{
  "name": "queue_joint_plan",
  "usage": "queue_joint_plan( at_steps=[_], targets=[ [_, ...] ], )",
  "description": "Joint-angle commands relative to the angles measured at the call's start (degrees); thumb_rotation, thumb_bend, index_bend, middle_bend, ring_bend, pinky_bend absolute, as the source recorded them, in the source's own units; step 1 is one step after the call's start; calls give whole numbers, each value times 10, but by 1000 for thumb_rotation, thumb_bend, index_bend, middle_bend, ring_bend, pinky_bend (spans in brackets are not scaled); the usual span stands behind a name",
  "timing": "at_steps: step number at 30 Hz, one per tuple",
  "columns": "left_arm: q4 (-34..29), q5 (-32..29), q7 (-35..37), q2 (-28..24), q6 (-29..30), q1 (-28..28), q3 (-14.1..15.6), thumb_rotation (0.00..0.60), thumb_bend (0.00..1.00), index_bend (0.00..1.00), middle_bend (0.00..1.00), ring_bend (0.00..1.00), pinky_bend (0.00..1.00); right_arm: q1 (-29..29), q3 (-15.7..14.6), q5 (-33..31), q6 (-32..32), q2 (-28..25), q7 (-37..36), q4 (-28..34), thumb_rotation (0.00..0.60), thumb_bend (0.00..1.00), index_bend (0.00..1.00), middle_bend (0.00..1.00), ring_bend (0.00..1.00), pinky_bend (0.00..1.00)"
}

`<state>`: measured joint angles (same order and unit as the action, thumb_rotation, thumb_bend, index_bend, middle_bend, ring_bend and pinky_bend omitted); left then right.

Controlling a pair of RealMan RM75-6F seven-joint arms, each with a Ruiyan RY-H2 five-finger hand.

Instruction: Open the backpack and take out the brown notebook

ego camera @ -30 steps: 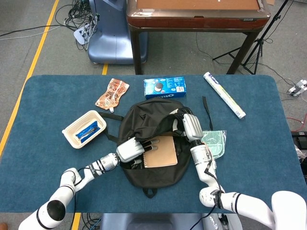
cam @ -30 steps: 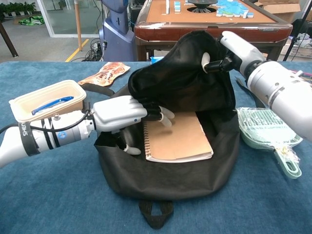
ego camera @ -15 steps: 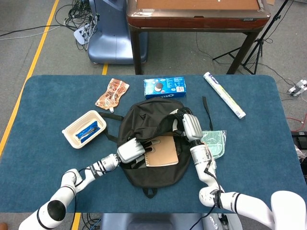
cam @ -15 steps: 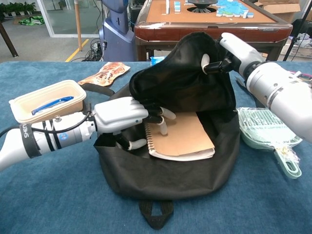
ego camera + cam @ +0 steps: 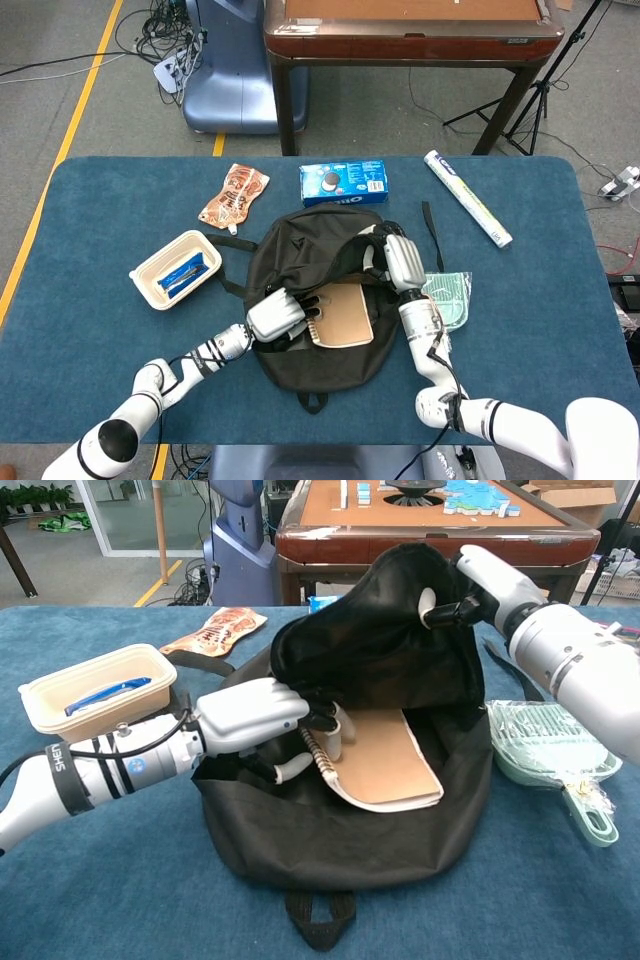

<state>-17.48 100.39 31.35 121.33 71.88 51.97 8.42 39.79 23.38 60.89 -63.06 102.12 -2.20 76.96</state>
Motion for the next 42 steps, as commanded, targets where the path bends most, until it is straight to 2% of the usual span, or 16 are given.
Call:
queue_joint_plan(
  at_steps=[1,3,10,15,18,21,33,37,42],
  targets=[
    [-9,1,4,-5,10,-1,0,600,547,569,468,185,0,1,1,-1,1,1,0,-2,600,781,706,372,221,132],
    [-16,-1,7,-9,18,-3,-3,600,547,594,545,238,0,1,1,-2,1,0,0,-4,600,781,706,372,221,132],
    [-60,-13,25,-41,60,-16,-19,600,547,616,618,326,0,1,4,-5,5,-3,-7,-11,600,781,706,370,221,132],
    [-119,-16,18,-78,104,-33,-28,600,547,647,693,455,2,-1,0,-1,9,-4,-16,-13,600,781,706,369,221,132],
    [-168,-18,15,-107,130,-47,-33,600,547,662,722,490,31,-3,-2,3,9,-6,-22,-14,600,781,706,369,221,132],
    [-237,-22,10,-149,155,-63,-40,600,547,672,744,511,64,-6,-4,9,8,-10,-29,-9,600,781,706,369,221,133],
    [-508,-34,-29,-306,209,-114,-68,600,549,692,774,546,92,-20,-25,36,2,-27,-40,13,600,781,698,369,221,132],
    [-574,-55,-7,-341,198,-124,-82,600,549,692,774,546,96,-23,-36,46,2,-31,-41,20,600,780,693,368,221,133],
    [-609,-67,35,-362,175,-129,-92,600,549,689,774,547,106,-27,-53,64,-3,-32,-32,27,600,781,688,365,223,132]
  ],
)
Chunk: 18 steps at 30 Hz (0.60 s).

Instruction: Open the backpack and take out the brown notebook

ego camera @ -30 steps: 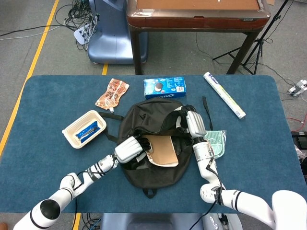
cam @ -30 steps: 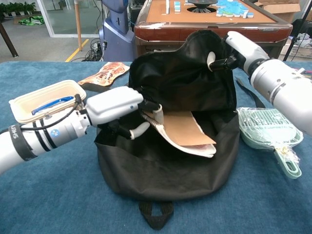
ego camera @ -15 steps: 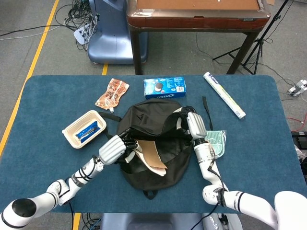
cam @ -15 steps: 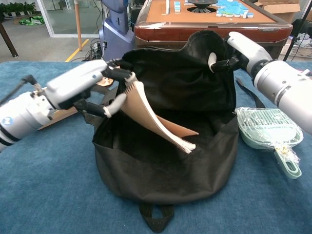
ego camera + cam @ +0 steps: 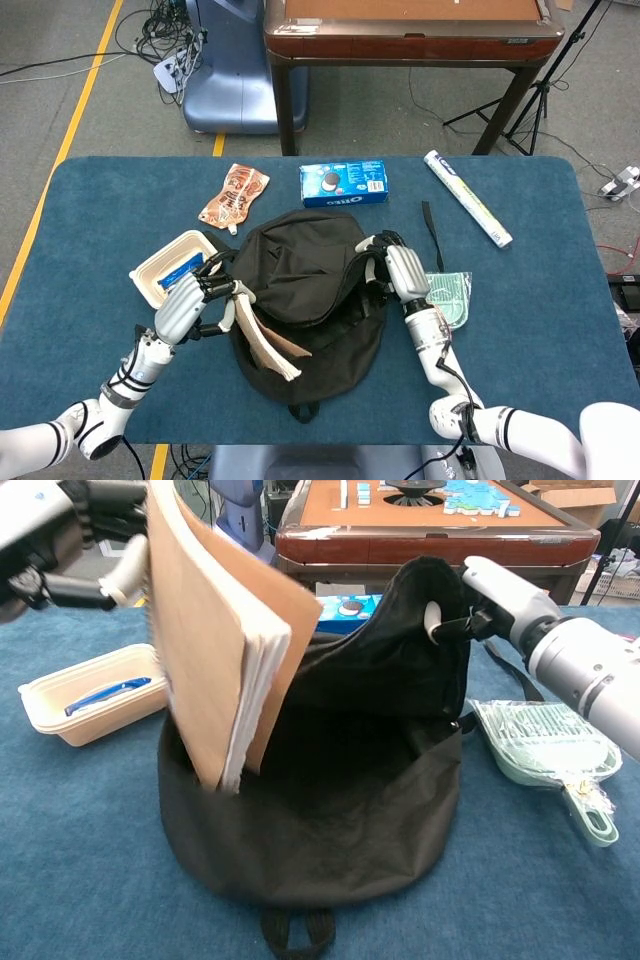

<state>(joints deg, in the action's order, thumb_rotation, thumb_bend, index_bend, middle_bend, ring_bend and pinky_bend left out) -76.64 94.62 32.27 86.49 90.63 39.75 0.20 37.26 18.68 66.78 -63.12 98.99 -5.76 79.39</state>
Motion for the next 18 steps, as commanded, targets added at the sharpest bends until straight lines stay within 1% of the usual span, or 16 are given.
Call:
queue_joint_plan(
  at_steps=[1,2,4,7,10,11,12,13,14,15,16,17,18],
  targets=[
    [-24,-8,41,-19,-21,-7,-7,600,549,689,774,547,108,-3,-10,9,-2,-1,6,5,600,781,685,364,223,133],
    [-27,-4,52,-26,-27,-7,-3,600,549,689,774,546,110,-4,-14,12,-1,-3,8,7,600,780,682,361,224,133],
    [-34,-5,68,-33,-35,-8,-5,600,549,688,774,547,115,-5,-23,19,4,-8,11,13,600,775,668,351,224,133],
    [-38,-12,74,-38,-38,-10,-18,600,548,688,774,547,121,-6,-44,37,16,-22,18,28,600,755,625,319,207,133],
    [-40,-20,72,-45,-41,-12,-32,600,549,688,774,547,126,-8,-73,63,29,-42,30,44,600,679,549,268,169,134],
    [-41,-25,72,-48,-43,-13,-38,600,549,688,774,547,126,-8,-87,74,37,-55,39,52,600,618,499,239,146,129],
    [-41,-30,71,-50,-43,-15,-43,600,549,688,774,547,126,-8,-98,80,46,-67,48,60,600,533,420,202,114,115],
    [-41,-36,70,-54,-45,-16,-50,600,549,688,774,547,126,-9,-111,86,55,-83,60,73,600,452,334,166,83,100],
    [-41,-41,69,-56,-46,-18,-54,600,549,688,774,547,127,-10,-120,92,60,-95,69,84,600,352,214,120,46,76],
    [-39,-48,69,-59,-49,-19,-61,600,549,688,774,547,127,-12,-131,101,63,-110,79,98,600,276,120,80,22,59],
    [-38,-53,69,-62,-51,-20,-65,600,549,688,774,547,127,-14,-138,108,64,-121,84,108,600,201,44,40,6,43],
    [-38,-58,71,-64,-54,-21,-70,600,549,688,774,547,127,-16,-145,116,64,-132,88,118,600,131,3,10,0,25],
    [-38,-63,73,-65,-57,-21,-74,600,549,688,774,547,127,-18,-151,125,61,-142,89,128,600,85,0,0,0,12]
  ],
)
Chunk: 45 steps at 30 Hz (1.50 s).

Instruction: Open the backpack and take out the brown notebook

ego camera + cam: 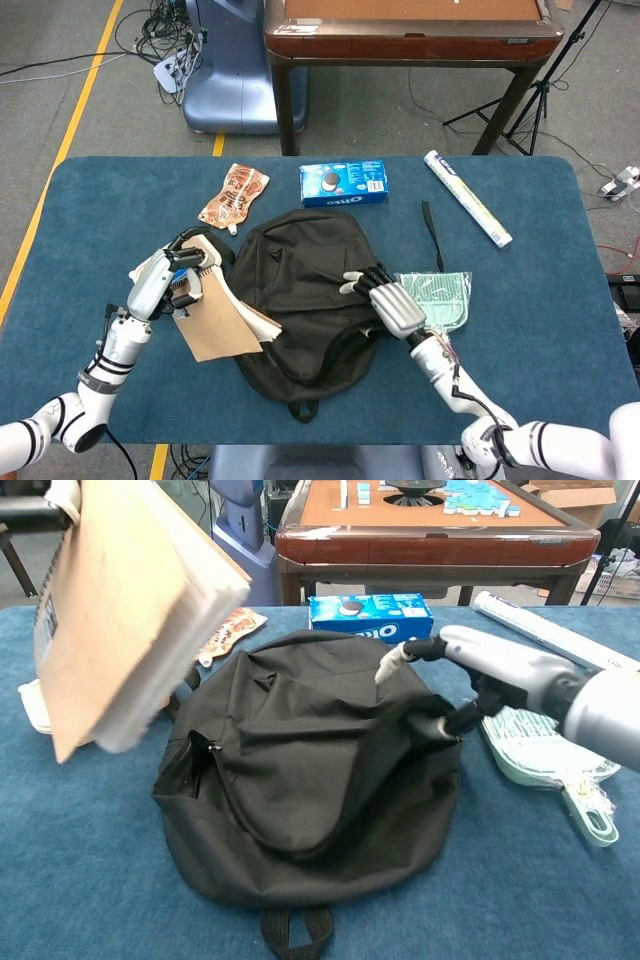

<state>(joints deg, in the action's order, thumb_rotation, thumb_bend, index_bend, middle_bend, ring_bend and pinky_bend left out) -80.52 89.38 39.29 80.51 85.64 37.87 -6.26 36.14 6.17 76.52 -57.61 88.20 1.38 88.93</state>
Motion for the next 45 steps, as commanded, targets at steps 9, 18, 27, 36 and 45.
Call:
queue_joint_plan(
  at_steps=[9,18,27,36,45],
  targets=[
    [18,-23,-24,3,-60,20,-34,600,549,681,773,540,127,-51,-54,112,-81,-113,3,91,600,0,0,0,0,0],
    [76,-41,-71,51,-158,79,-54,600,549,665,768,523,126,-110,-66,170,-192,-165,-33,111,600,0,0,0,0,0],
    [162,-88,-153,119,-275,135,-60,600,458,551,633,452,127,-149,-52,170,-254,-185,-61,107,600,0,0,0,0,0],
    [142,-153,-233,103,-331,129,-66,600,279,106,114,94,108,-166,-38,154,-266,-186,-81,96,600,0,0,0,0,0],
    [47,-169,-249,26,-250,45,-57,600,271,112,114,94,108,-177,-16,101,-249,-212,-60,106,600,23,0,53,0,0]
  ],
)
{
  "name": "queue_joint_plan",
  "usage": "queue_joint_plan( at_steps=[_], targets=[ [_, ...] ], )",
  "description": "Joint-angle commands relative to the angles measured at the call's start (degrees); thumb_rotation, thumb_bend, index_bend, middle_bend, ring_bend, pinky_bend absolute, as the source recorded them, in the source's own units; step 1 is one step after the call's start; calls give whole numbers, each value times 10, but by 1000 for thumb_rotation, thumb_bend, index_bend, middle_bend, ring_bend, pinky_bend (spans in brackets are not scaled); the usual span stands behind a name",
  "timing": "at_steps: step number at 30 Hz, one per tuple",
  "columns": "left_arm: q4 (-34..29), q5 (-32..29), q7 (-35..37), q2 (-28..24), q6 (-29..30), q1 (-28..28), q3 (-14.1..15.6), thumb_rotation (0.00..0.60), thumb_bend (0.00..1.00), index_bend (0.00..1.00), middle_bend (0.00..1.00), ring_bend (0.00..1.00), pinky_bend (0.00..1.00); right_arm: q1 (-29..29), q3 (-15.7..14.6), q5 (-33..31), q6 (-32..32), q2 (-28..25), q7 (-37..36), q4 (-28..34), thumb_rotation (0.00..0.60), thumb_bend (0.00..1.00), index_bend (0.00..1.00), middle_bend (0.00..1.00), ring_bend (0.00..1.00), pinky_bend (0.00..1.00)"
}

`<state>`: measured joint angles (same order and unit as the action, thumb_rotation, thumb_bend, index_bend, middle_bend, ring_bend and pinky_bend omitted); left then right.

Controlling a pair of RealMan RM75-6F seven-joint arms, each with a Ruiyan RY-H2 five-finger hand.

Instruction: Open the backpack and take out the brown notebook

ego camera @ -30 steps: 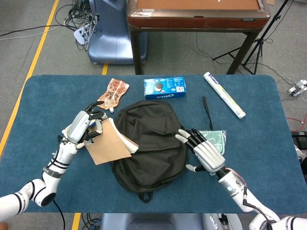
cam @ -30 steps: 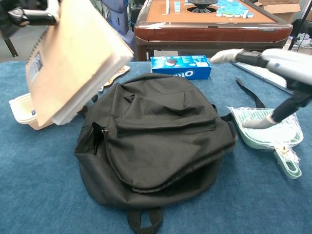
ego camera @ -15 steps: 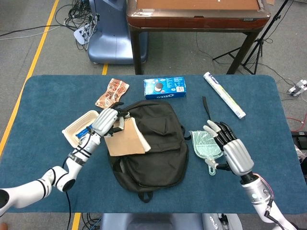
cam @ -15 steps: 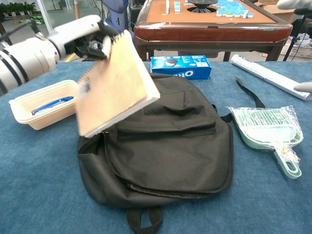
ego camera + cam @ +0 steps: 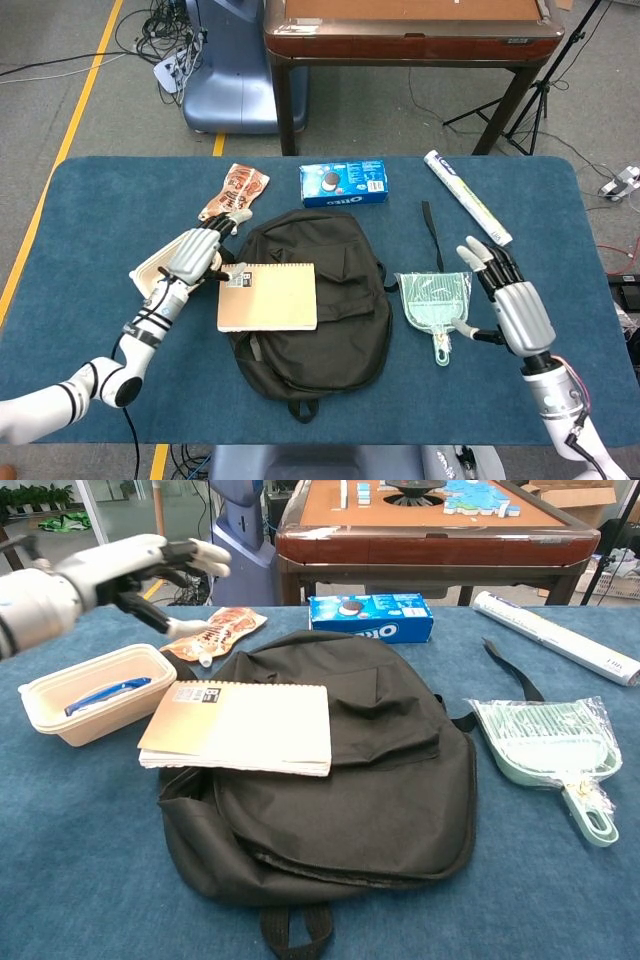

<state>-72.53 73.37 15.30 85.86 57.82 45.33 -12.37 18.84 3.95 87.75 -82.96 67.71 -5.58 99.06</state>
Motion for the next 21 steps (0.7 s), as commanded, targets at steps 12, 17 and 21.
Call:
queue_joint_plan(
  at_steps=[12,17,21],
  targets=[
    [-183,-50,-166,-136,194,-194,60,600,271,172,114,94,109,-31,3,-63,27,-38,59,18,600,285,313,300,169,239],
    [-218,-45,-219,-154,252,-249,87,600,271,176,114,95,108,-44,-4,-65,27,-47,60,25,600,285,339,315,180,240],
    [-236,-31,-244,-157,296,-289,105,600,271,188,114,95,108,-55,-10,-74,35,-54,50,30,600,285,342,318,180,240]
  ],
)
